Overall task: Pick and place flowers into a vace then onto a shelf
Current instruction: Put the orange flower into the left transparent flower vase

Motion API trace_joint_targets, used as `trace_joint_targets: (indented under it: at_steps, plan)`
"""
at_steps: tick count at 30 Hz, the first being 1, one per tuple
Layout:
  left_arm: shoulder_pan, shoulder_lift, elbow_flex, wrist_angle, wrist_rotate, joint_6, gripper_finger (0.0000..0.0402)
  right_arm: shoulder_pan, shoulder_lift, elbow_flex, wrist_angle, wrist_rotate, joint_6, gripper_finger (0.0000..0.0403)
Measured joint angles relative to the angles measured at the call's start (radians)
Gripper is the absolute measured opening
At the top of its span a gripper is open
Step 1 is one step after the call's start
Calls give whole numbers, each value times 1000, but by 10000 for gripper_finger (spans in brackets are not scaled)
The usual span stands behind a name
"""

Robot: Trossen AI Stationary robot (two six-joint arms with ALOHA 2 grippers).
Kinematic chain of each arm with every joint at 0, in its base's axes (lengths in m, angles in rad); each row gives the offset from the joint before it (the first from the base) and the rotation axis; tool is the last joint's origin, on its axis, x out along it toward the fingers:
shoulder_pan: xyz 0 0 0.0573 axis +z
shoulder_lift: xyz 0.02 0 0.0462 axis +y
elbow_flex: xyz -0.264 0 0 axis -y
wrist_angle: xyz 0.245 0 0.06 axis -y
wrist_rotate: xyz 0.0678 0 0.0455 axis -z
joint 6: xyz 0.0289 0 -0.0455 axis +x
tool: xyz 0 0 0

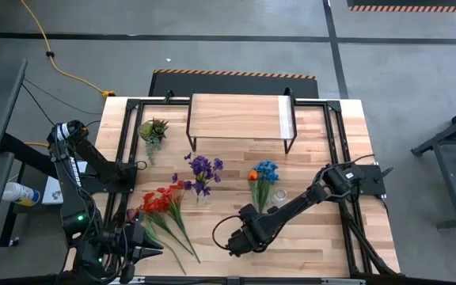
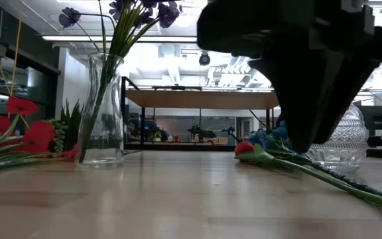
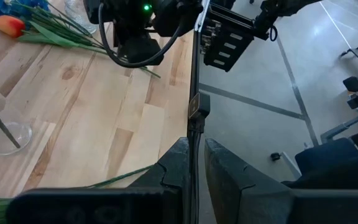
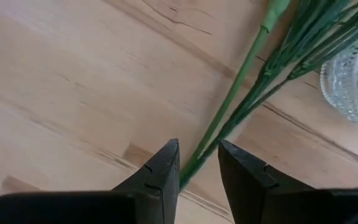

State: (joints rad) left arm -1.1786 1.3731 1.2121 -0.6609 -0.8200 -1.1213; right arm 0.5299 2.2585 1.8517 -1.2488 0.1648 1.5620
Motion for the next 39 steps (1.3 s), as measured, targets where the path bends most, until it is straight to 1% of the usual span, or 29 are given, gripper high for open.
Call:
trace_joint_targets:
  at_steps: [10, 18, 39]
  plan:
    - [0, 0, 0, -1, 0, 2, 88, -32, 0, -2, 15, 19, -56, 104]
    - [0, 0, 0, 0, 0, 2, 88, -66, 0, -2, 1, 10, -105, 104]
    - [0, 0, 0, -2, 8, 2, 88, -74, 0, -2, -10, -30, -150, 103]
